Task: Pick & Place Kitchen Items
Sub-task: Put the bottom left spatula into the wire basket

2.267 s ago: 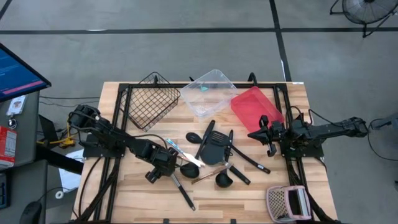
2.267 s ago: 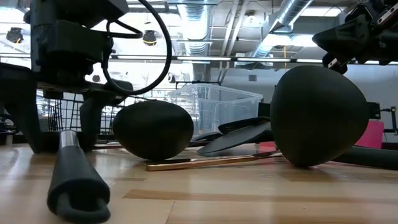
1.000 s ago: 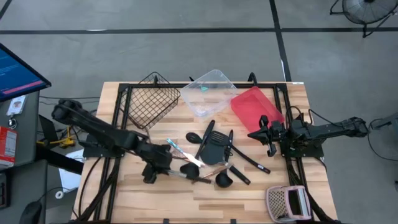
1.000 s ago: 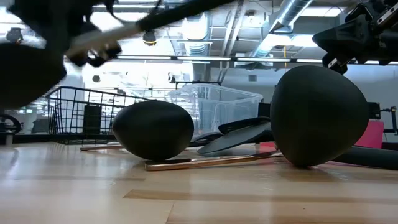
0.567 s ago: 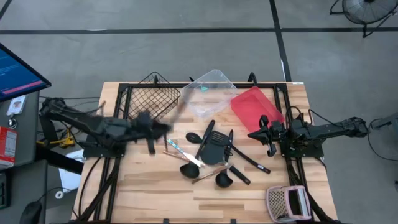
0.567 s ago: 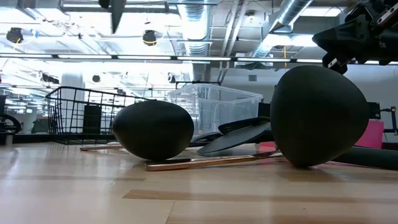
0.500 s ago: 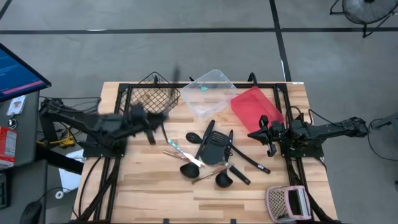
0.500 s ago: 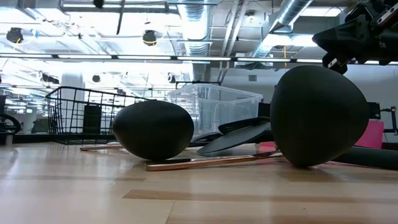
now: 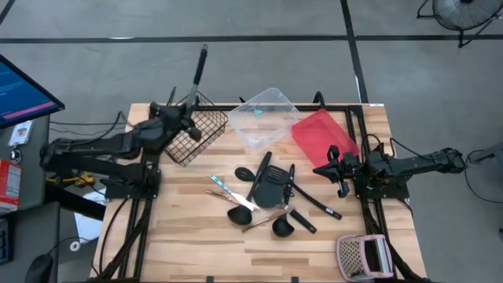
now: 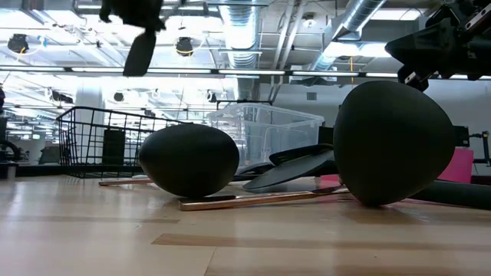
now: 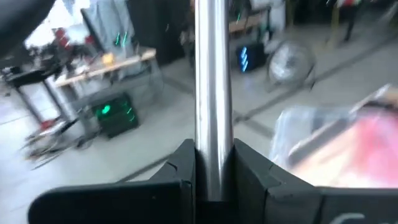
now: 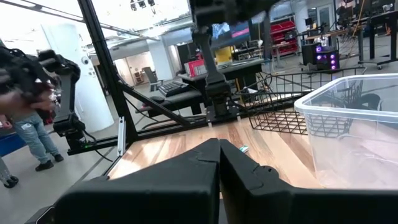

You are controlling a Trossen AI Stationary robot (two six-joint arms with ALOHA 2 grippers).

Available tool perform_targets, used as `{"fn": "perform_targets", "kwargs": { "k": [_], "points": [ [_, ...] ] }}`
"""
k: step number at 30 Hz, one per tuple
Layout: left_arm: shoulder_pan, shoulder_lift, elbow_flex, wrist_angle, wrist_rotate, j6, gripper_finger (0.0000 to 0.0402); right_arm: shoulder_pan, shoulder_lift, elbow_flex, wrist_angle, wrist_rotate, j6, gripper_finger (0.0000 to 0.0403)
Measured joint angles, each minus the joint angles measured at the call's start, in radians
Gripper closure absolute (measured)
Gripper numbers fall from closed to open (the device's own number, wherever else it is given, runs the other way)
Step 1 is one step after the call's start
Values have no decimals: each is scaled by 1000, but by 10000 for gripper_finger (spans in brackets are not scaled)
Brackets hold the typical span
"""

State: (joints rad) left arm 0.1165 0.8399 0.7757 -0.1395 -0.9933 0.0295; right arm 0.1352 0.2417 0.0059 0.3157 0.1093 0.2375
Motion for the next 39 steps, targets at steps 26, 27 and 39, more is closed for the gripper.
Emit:
{"fn": "perform_targets", "kwargs": {
  "k": [26, 27, 39],
  "points": [
    [351, 179, -175, -268, 478, -255, 353, 0, 0, 0, 3, 0, 0, 403],
    [351, 179, -183, -259, 479, -255, 352, 0, 0, 0, 3, 0, 0, 403],
    [351, 179, -249, -231, 532, -248, 351, 0, 0, 0, 3, 0, 0, 403]
  ]
}}
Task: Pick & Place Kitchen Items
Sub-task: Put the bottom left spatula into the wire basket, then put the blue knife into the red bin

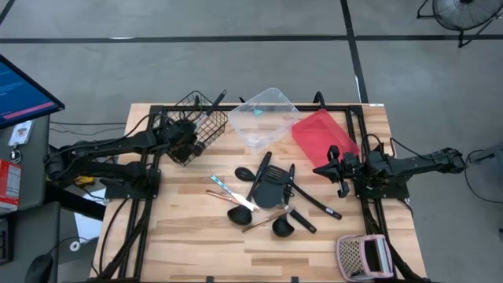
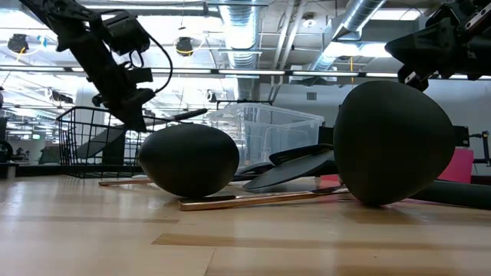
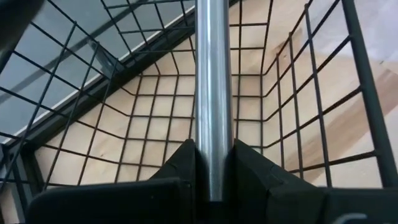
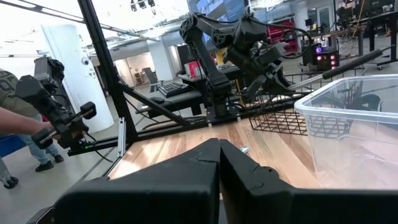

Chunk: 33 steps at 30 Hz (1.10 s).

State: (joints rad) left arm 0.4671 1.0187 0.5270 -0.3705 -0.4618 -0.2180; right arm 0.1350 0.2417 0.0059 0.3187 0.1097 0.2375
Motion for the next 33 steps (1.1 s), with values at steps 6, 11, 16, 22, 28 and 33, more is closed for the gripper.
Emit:
{"fn": "perform_targets", "kwargs": {
  "k": [6, 11, 16, 22, 28, 33],
  "points": [
    [0, 0, 0, 34, 0, 0, 346, 0, 0, 0, 0, 0, 0, 403],
    [0, 0, 0, 34, 0, 0, 314, 0, 0, 0, 0, 0, 0, 403],
    [0, 0, 0, 38, 0, 0, 275, 0, 0, 0, 0, 0, 0, 403],
    [0, -20, 20, 43, 47, 18, 226, 0, 0, 0, 0, 0, 0, 403],
    [-25, -90, 117, 48, 129, 91, 177, 0, 0, 0, 0, 0, 0, 403],
    [-85, -130, 238, 52, 200, 177, 148, 0, 0, 0, 0, 0, 0, 403]
  ]
}}
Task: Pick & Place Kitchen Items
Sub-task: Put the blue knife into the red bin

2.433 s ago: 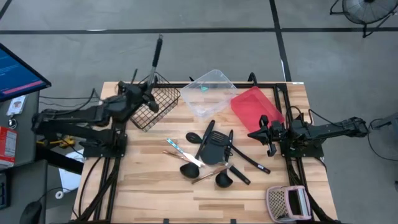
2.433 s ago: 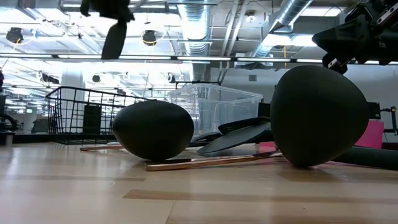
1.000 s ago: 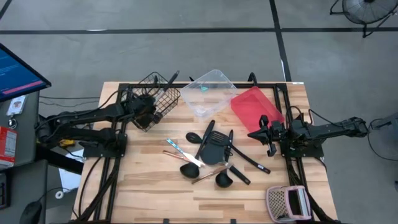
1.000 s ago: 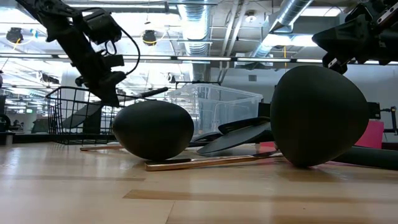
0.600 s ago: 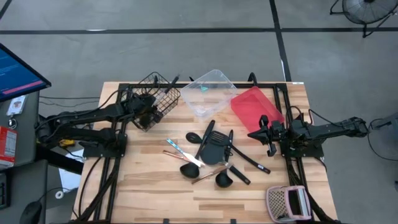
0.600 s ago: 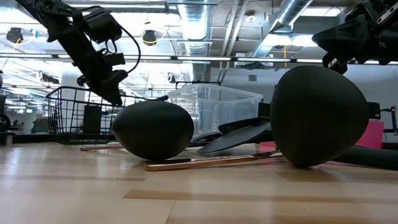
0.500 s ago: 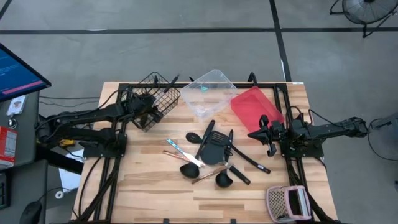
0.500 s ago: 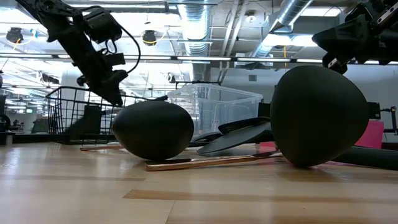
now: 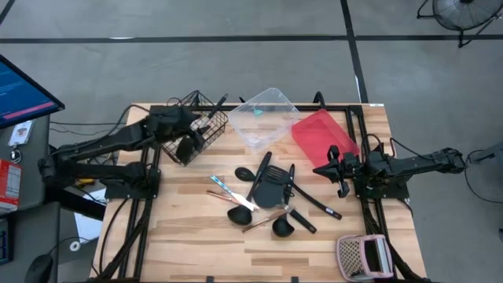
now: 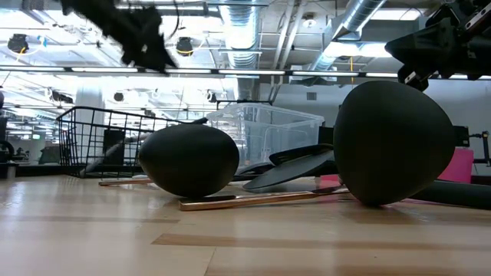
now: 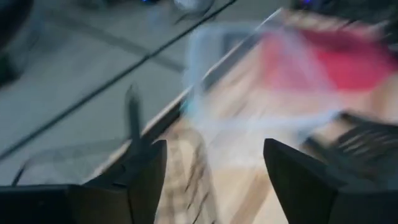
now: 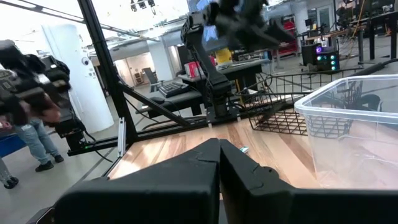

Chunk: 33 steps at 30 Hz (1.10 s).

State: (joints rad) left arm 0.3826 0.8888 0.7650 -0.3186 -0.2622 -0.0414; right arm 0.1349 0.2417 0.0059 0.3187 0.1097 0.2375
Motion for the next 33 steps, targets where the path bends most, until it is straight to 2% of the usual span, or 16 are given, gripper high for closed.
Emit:
{"fn": "perform_targets", "kwargs": {
  "k": [6, 11, 16, 19, 25, 30, 33],
  "points": [
    [-150, 30, 127, 6, 26, 77, 144, 0, 0, 0, 0, 0, 0, 403],
    [-287, 99, 153, -2, 53, 114, 142, 0, 0, 0, 1, 0, 0, 403],
    [-390, 231, 152, -6, 84, 116, 142, 0, 0, 0, 3, 0, 0, 403],
    [-423, 323, 152, -5, 89, 115, 142, 0, 0, 0, 3, 0, 0, 403],
    [-434, 491, 152, -6, 169, 113, 143, 0, 0, 0, 3, 0, 0, 403],
    [-434, 592, 149, -4, 195, 117, 143, 0, 0, 0, 3, 0, 0, 403],
    [-434, 636, 135, -4, 245, 136, 143, 0, 0, 0, 3, 0, 0, 403]
  ]
}}
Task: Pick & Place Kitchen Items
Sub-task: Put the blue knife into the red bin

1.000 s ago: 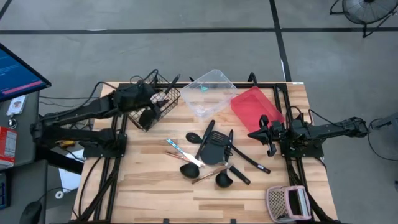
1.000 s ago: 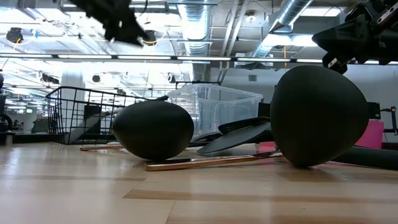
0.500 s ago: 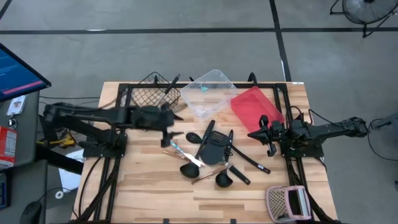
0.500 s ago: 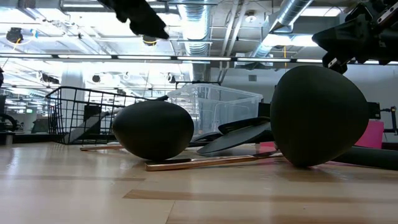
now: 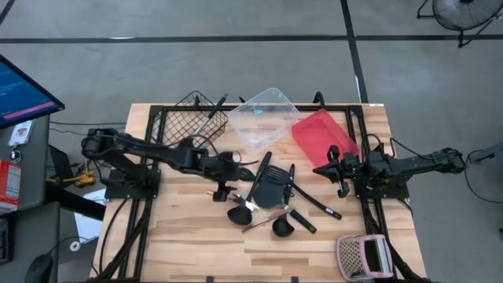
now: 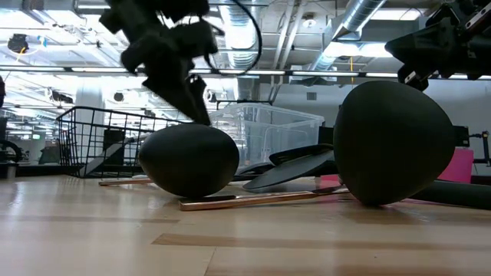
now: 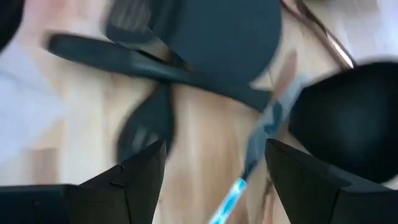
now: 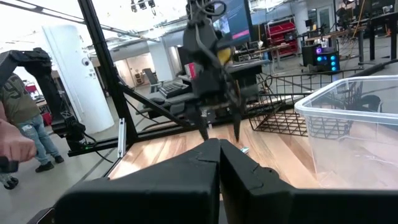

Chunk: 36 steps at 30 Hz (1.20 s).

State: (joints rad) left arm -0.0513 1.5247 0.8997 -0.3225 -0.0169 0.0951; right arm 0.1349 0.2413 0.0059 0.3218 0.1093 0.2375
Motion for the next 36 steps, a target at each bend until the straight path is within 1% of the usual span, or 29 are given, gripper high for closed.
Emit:
{"fn": "perform_targets", "kwargs": {
  "k": [3, 10, 19, 29, 33, 36],
  "points": [
    [0, 29, -20, 3, 33, 11, 143, 0, 0, 0, 0, 0, 0, 403],
    [0, 41, -93, 32, 37, 61, 143, 0, 0, 0, 0, 0, 0, 403],
    [8, 41, -193, 167, 38, 66, 143, 0, 0, 0, 0, 0, 0, 403],
    [30, 49, -232, 185, 47, 66, 144, 0, 0, 0, 1, 0, 0, 403],
    [48, 59, -235, 189, 56, 67, 161, 0, 0, 0, 1, 0, 0, 403],
    [56, 71, -242, 200, 77, 80, 189, 0, 0, 0, 2, 0, 0, 403]
  ]
}}
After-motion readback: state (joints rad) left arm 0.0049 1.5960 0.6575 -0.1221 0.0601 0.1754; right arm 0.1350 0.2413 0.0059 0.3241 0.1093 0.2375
